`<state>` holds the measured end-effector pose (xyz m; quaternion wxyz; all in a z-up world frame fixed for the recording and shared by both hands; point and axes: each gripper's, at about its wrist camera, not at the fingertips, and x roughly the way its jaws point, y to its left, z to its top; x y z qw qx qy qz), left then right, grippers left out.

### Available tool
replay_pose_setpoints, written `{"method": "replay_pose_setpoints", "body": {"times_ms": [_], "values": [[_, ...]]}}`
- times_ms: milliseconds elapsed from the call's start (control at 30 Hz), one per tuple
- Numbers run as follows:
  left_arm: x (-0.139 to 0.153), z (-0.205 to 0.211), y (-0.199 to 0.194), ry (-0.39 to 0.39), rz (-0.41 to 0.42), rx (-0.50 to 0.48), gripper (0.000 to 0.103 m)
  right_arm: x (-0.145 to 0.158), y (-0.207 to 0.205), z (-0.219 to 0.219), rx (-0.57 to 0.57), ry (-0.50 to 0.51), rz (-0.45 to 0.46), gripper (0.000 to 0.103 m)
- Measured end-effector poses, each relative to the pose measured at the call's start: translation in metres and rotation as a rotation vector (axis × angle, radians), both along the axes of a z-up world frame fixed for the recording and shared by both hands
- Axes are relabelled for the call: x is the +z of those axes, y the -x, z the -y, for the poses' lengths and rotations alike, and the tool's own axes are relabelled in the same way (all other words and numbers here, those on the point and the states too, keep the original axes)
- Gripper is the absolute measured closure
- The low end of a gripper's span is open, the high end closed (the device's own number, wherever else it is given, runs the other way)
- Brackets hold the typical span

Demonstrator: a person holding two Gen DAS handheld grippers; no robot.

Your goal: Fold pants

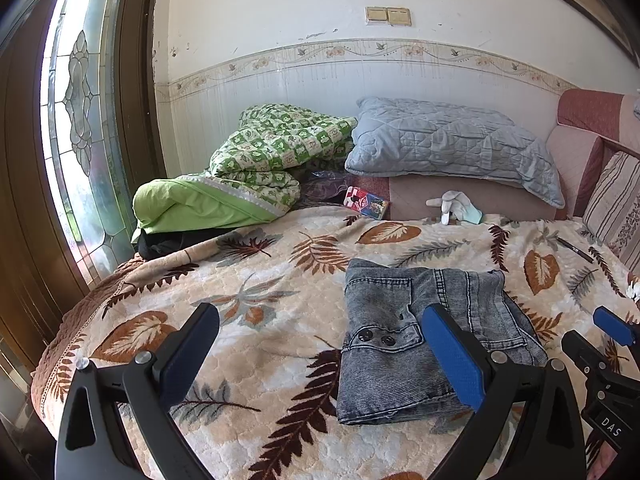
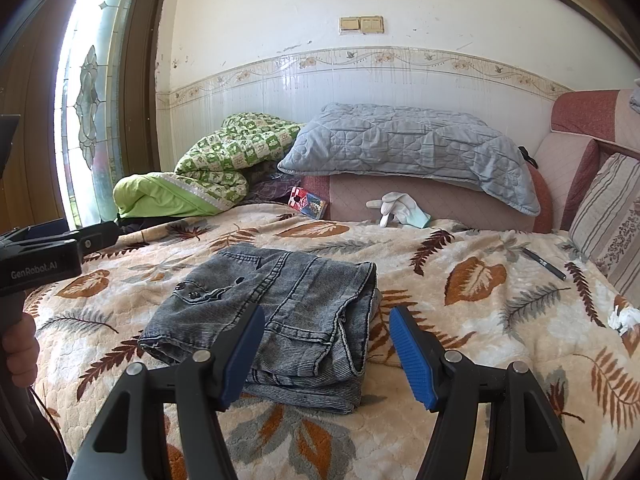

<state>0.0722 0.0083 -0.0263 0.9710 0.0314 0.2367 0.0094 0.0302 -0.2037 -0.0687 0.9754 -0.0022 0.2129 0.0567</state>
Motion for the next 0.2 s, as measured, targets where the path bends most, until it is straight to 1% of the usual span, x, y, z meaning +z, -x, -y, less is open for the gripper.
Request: {"method": "replay_pose_setpoints", "body": {"times_ms": [100, 200], "values": [[-0.0005, -0.0023, 0.0005, 0.027, 0.002, -0.016, 0.002, -0.0002, 0.0000, -0.0003, 0.001, 0.001, 0.000, 0.035], [-0.0028, -0.0036, -0.0017, 0.020, -0.002, -0.001, 0.002, -0.0021, -0.0004, -0.0023, 0.002, 0.006, 0.000, 0.035]]}}
